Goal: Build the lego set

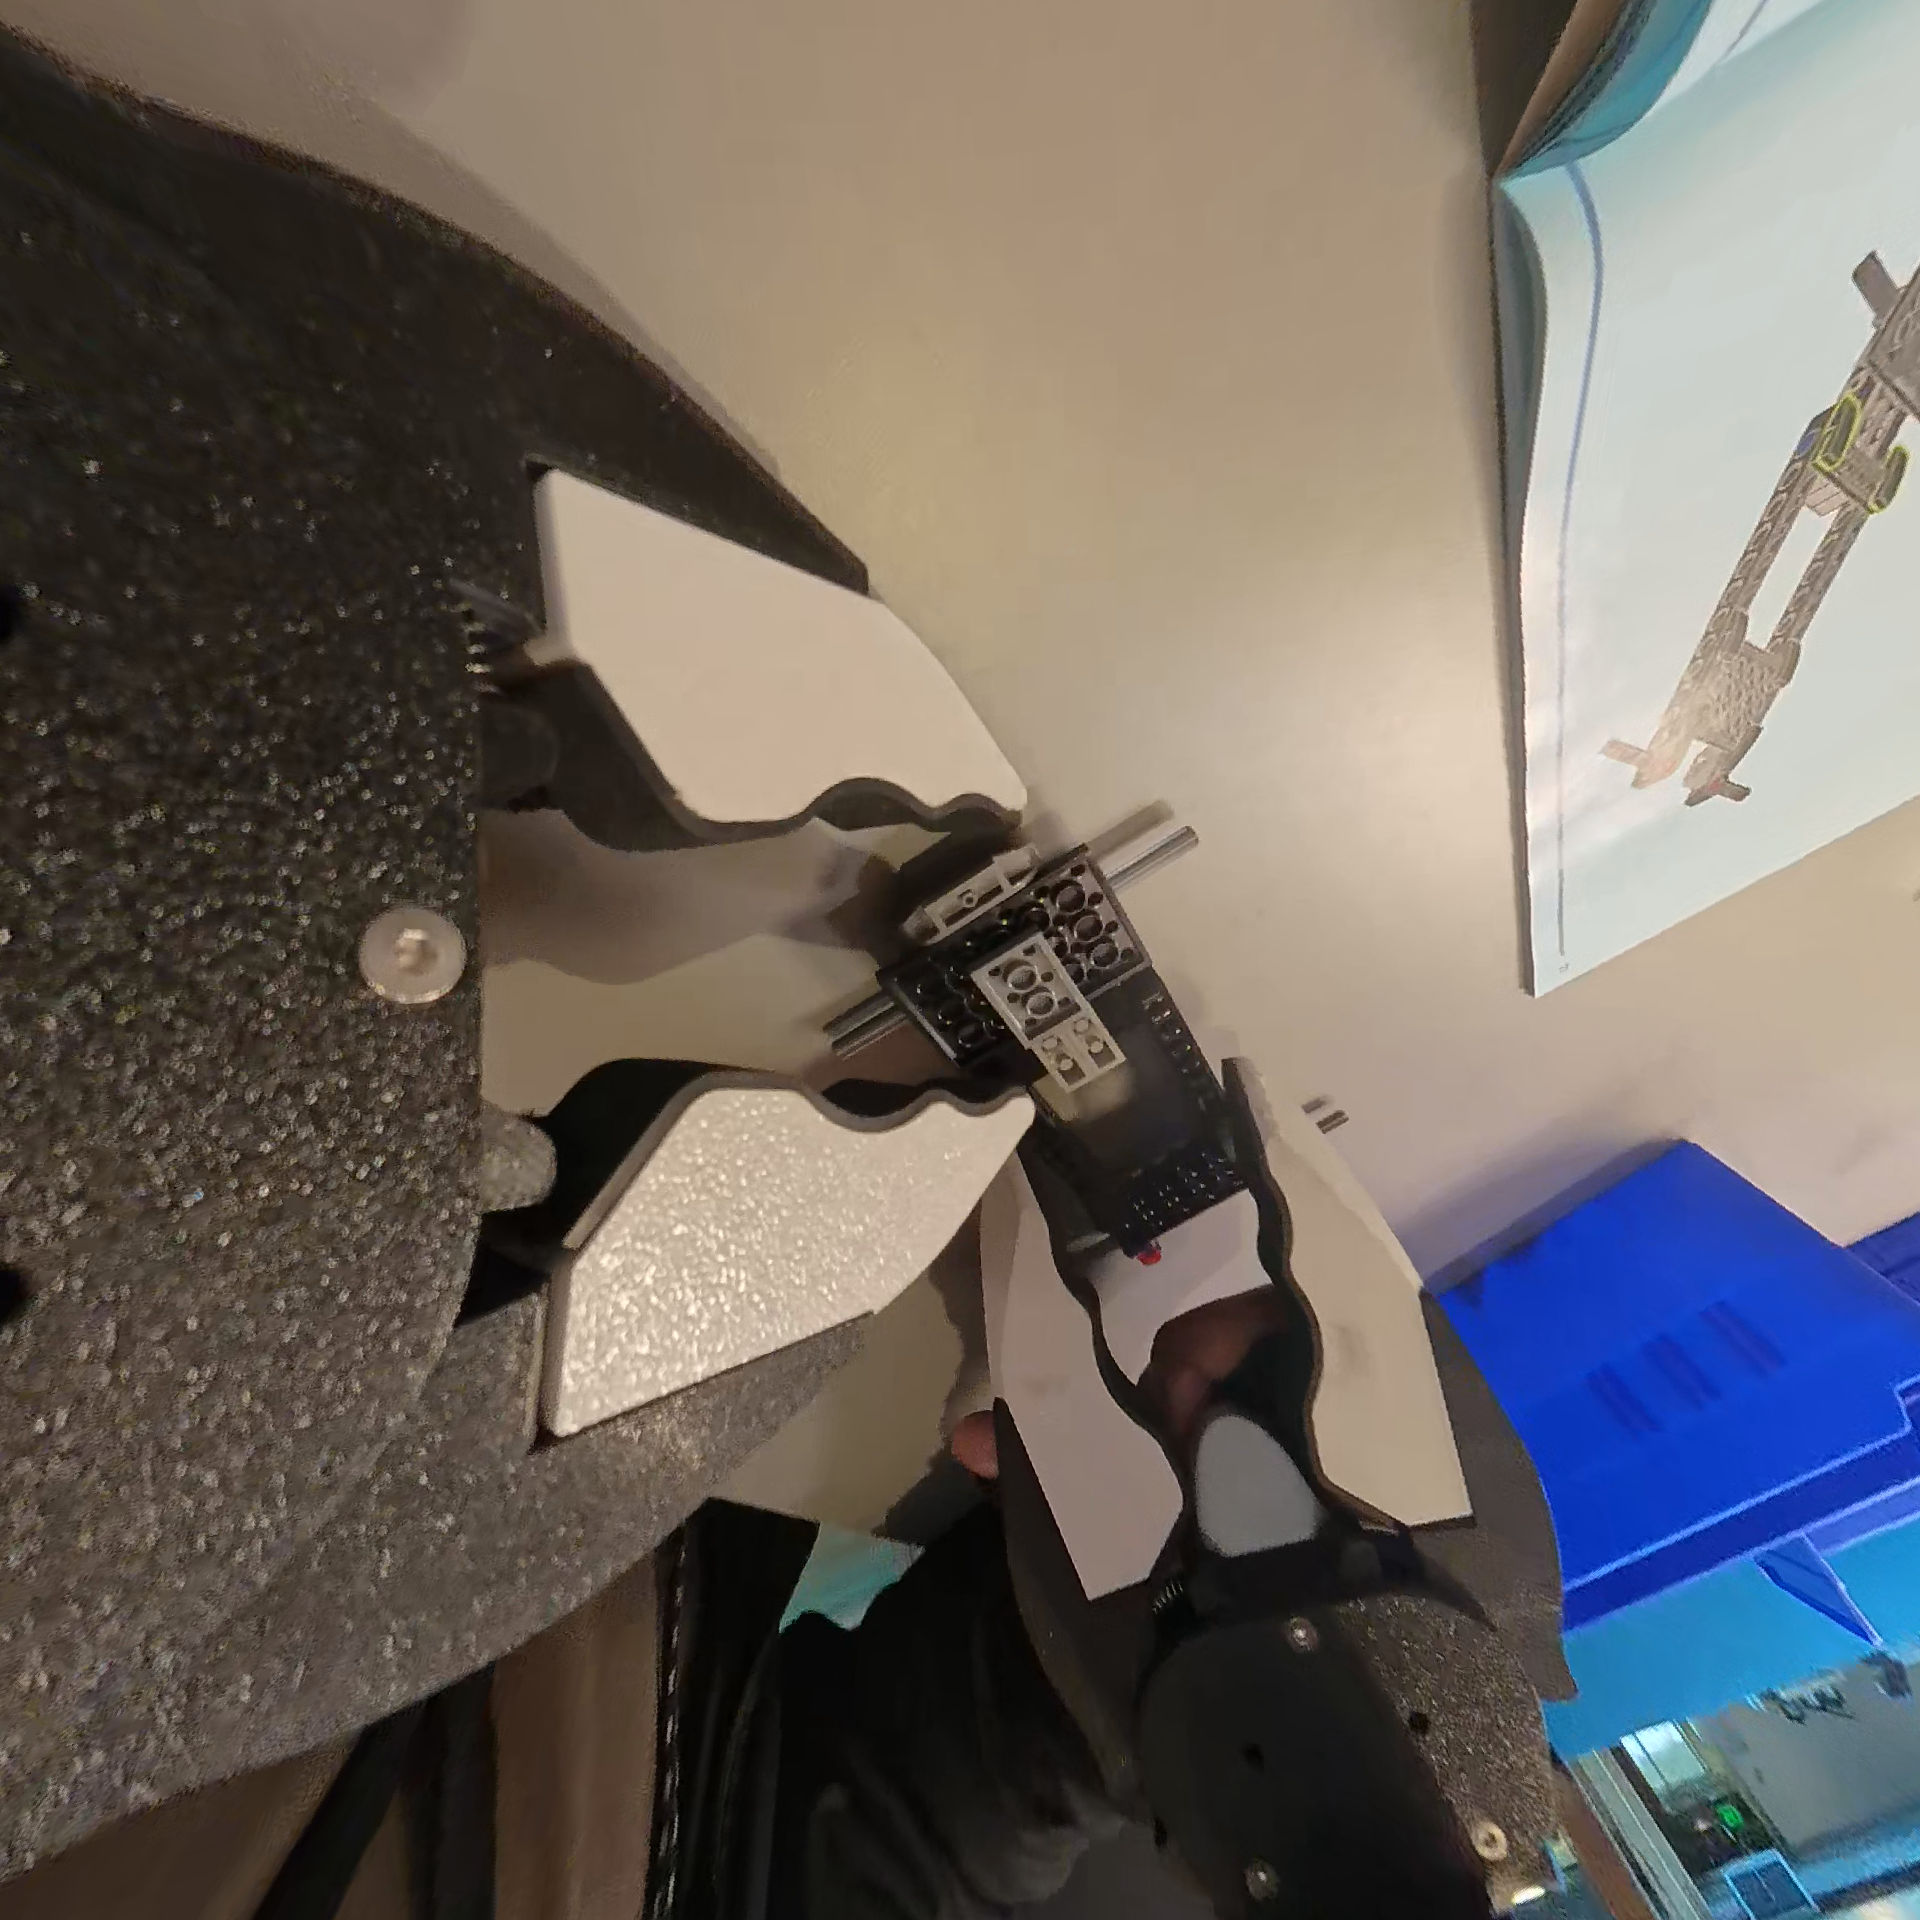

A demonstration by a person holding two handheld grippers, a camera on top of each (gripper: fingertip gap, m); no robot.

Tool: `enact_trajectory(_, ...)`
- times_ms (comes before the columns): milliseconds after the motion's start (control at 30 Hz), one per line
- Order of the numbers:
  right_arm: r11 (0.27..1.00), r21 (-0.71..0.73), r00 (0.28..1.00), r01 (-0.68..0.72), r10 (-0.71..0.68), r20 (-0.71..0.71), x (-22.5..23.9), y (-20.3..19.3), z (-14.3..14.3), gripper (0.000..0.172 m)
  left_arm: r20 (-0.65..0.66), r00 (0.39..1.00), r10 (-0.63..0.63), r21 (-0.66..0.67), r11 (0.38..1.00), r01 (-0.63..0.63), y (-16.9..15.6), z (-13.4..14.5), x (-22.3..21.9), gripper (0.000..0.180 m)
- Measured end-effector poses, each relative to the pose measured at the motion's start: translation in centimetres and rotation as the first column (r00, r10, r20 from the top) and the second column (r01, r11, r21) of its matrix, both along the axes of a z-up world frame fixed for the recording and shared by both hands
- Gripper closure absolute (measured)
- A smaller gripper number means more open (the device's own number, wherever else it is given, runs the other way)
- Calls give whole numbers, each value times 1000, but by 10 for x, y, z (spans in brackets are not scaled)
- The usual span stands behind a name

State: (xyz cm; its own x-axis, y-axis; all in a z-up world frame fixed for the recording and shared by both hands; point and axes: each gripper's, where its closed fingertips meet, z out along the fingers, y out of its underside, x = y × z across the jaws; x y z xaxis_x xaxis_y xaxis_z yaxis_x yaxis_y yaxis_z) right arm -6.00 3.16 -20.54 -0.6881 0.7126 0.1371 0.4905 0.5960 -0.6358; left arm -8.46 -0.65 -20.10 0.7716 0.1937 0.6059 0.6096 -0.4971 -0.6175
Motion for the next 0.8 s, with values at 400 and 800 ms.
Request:
enact_trajectory(400,1000,-22,999,4,-3,49,-1,-4,-6,130,-244,968,-64,-101,994,41,15,-7,-10,138)
enact_trajectory(800,990,-134,998,42,-47,-36,5,18,24,131,-298,954,0,75,997,24,25,28,-30,134)
